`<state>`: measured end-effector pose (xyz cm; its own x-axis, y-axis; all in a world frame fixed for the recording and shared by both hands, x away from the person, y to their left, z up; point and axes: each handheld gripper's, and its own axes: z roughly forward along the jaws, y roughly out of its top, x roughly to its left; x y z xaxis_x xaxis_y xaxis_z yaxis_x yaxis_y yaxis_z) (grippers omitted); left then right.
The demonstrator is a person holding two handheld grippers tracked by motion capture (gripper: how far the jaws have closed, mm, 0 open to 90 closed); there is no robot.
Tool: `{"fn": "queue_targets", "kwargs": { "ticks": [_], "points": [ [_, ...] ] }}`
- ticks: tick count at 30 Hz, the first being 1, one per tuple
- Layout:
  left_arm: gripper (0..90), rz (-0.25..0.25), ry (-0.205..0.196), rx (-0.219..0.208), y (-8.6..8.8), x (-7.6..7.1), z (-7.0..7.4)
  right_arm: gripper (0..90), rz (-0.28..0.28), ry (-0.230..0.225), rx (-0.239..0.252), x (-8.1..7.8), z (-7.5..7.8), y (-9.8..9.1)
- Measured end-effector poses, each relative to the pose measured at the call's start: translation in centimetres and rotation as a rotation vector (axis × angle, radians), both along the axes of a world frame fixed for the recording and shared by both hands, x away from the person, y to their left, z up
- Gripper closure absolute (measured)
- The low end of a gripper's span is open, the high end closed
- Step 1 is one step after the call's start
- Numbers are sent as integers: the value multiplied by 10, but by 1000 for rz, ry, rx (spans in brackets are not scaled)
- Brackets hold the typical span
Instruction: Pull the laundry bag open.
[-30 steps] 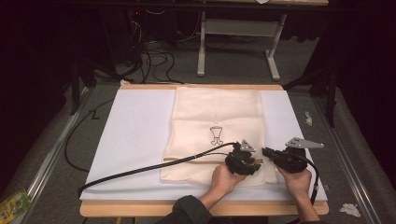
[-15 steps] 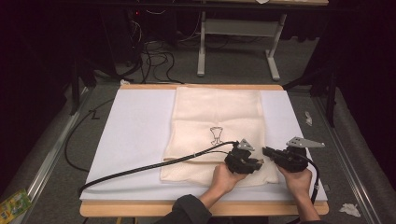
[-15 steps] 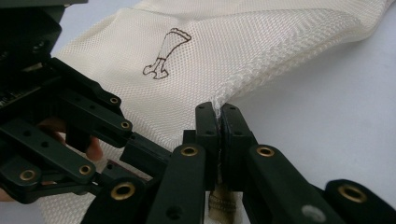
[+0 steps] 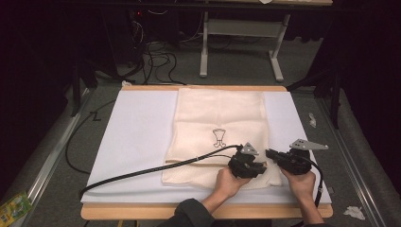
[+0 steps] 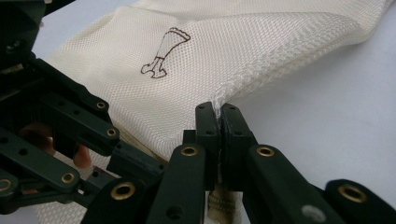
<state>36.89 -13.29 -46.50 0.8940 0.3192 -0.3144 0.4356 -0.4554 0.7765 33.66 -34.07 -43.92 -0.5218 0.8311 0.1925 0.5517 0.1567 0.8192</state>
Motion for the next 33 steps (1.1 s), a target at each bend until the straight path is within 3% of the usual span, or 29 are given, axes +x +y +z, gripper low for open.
{"fn": "queue_targets", "kwargs": {
  "ticks": [10, 18, 25, 33],
  "points": [
    [745, 17, 17, -9, -1, 3, 0, 884, 1, 2, -2, 0, 0, 1],
    [852, 35, 35, -3, -2, 6, -2, 884, 0, -1, -3, 0, 0, 1],
    [868, 41, 23, 6, -1, 6, 0, 868, 5, 7, 3, 0, -2, -3],
    [870, 42, -3, 6, -1, 4, 1, 767, 5, 58, 8, 0, -6, -7]
  ]
}}
